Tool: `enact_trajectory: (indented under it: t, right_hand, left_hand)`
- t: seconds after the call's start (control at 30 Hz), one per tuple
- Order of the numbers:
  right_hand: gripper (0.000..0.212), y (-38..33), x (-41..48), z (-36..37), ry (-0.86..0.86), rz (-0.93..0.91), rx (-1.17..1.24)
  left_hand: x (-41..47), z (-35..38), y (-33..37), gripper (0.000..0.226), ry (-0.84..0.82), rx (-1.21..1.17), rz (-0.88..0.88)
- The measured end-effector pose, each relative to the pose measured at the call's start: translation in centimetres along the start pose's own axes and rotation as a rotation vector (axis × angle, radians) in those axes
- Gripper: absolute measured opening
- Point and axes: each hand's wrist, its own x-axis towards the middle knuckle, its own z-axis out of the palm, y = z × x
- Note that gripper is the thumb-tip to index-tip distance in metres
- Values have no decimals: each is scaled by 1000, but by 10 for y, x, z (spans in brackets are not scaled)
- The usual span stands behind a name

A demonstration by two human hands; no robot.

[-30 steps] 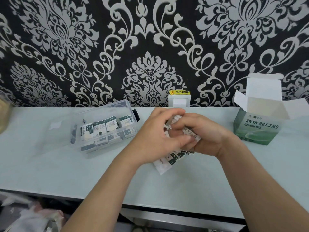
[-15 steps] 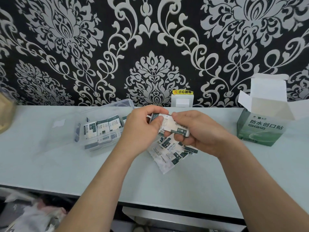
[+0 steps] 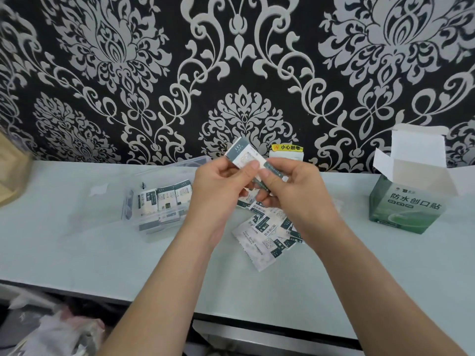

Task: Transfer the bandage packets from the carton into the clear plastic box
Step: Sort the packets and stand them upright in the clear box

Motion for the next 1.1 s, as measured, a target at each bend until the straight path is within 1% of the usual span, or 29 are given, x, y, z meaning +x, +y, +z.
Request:
enact_trajectory:
  t: [0.07,0.17,0.23,0.3,0.37,0.43,0.57,0.73,0.83,1.0,1.1]
  right_hand:
    - [18,2,0,13,-22,-13,-9]
    - [22,3,3,23,-12,27,16]
    - [25,8,7,22,29,48,-67]
    - [27,13,11,21,61,78,-146]
    - [27,18,14,23,65,113,-198]
    - [28,21,17,26,45,142,-234]
    - [31,28,20,36,-39,158,-301]
    - [30,33,22,45,-83,140,-356]
    - [30,34,22,47,-100,119,-364]
    - [30,33,23,44,-100,117,-375]
    - [29,34,24,40,-85,114,-440]
  left_hand:
    - [0,-5,5,10,54,59,28]
    - [10,-30,27,8,175,176,85]
    - [22,-52,40,6,243,340,82]
    - [35,-70,44,4,225,565,-5]
    - [48,-82,35,14,162,734,-111]
    - [61,-85,21,28,108,826,-178]
    - [79,-78,3,44,79,868,-222]
    - [88,-75,-19,38,82,981,-279]
    - [90,-74,-25,38,90,1027,-273]
    - [91,-70,-25,34,54,1092,-281]
    - [88,-68,-22,32,55,1141,-258]
